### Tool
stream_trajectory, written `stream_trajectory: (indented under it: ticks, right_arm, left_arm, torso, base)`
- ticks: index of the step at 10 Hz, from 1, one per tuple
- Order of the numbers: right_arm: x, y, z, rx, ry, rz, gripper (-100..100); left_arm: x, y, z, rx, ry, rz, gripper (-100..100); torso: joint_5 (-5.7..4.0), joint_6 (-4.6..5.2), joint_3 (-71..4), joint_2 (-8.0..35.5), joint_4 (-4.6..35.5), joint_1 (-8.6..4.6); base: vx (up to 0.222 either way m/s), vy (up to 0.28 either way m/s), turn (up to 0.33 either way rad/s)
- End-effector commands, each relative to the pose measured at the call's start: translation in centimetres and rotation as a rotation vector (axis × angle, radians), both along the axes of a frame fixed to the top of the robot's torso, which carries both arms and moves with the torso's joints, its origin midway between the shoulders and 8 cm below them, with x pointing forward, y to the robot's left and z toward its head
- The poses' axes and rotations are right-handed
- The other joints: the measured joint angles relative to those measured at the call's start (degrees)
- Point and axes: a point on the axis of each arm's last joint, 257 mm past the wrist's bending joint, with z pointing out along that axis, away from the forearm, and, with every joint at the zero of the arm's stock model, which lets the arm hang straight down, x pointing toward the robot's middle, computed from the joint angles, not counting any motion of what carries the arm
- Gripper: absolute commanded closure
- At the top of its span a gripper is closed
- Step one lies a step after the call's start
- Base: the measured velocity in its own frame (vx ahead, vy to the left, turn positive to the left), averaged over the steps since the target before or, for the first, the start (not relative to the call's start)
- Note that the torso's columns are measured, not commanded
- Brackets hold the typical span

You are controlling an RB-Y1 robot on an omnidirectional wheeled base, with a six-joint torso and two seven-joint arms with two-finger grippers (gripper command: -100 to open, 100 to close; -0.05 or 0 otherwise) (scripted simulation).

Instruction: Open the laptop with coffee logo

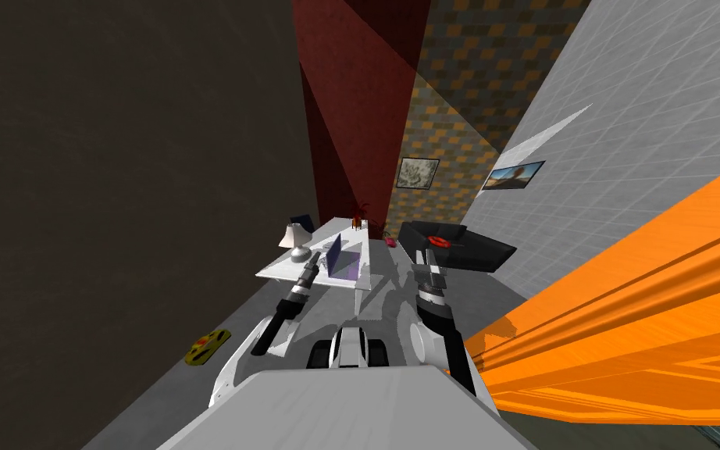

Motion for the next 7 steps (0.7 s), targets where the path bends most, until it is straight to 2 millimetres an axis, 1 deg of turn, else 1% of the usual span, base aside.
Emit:
stream_trajectory:
  ticks: [1,5,6,7]
  right_arm:
    - [0.0,0.0,0.0,0.000,0.000,0.000,0]
    - [0.0,0.0,0.0,0.000,0.000,0.000,0]
    - [0.0,0.0,0.0,0.000,0.000,0.000,0]
    - [0.0,0.0,0.0,0.000,0.000,0.000,0]
  left_arm:
    - [1.0,-0.3,-2.6,0.063,0.057,-0.010,-100]
    - [1.8,-0.5,-6.6,0.159,0.136,-0.023,-100]
    - [2.2,-0.4,-8.6,0.206,0.175,-0.028,-100]
    - [2.2,-0.4,-8.6,0.206,0.175,-0.028,-100]
  torso:
    - [0.00,-0.01,0.01,0.02,0.00,-0.02]
    - [0.00,-0.01,0.03,0.05,0.01,0.00]
    - [0.00,0.01,0.02,0.03,0.01,-0.02]
    - [0.00,0.00,-0.01,-0.02,0.00,0.02]
  base:
    - [0.052,0.047,-0.051]
    - [0.048,0.054,-0.070]
    - [0.063,0.064,-0.106]
    - [0.059,0.061,-0.069]
